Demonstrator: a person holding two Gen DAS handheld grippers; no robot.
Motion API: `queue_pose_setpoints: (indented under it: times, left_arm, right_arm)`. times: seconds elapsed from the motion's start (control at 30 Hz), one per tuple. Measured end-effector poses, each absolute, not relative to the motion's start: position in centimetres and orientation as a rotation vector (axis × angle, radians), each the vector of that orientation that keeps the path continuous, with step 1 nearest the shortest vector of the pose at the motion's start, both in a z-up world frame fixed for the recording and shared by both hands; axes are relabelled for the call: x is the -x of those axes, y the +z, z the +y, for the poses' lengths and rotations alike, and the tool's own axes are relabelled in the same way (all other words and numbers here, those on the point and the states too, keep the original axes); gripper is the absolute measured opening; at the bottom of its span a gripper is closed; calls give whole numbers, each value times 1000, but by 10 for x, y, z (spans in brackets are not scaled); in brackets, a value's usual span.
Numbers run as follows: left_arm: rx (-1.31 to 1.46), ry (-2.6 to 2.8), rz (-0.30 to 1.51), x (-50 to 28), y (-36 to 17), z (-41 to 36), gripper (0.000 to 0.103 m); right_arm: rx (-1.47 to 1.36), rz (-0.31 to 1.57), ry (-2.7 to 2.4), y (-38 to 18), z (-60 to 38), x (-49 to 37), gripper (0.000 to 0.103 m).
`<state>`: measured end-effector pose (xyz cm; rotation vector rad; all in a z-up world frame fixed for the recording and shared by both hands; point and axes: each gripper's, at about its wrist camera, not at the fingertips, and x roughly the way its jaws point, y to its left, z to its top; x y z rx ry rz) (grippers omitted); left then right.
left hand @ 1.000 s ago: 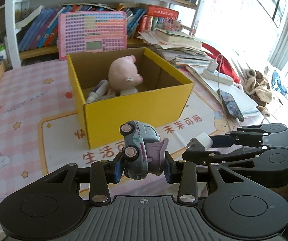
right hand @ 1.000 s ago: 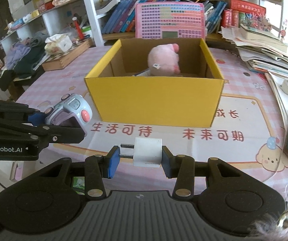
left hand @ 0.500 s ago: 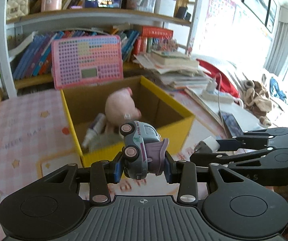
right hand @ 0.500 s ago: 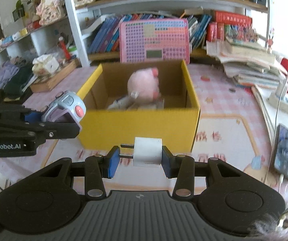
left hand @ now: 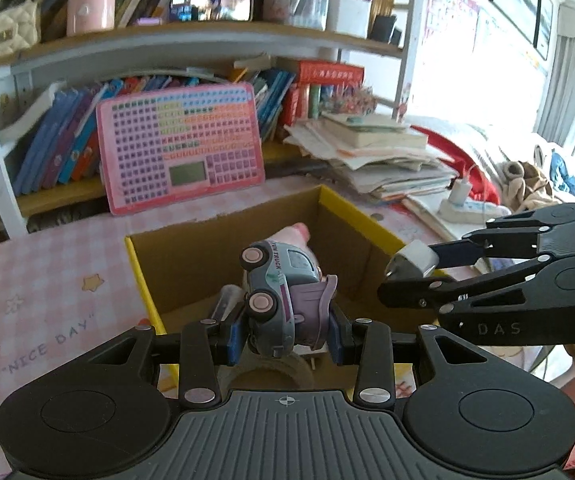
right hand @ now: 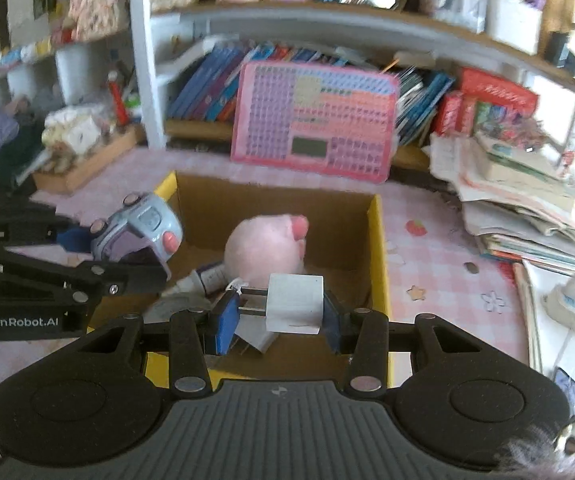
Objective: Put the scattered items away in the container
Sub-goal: 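Open the left tool dropping the toy car while the right tool releases the plug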
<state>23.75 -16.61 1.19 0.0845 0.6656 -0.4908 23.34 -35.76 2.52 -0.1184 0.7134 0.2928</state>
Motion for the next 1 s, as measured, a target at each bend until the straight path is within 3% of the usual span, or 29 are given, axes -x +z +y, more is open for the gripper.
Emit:
queue_pose_setpoints:
  times: [0.6,1.0]
  left_arm:
    - [-256,-566,816,-293,-36,-187,38]
    - [-289,-550,805,-289,-34,-187,44]
  right_arm:
    - [263,1060,379,-48,-335,-319,41]
    - [211,1045,370,-46,-338,-311,45]
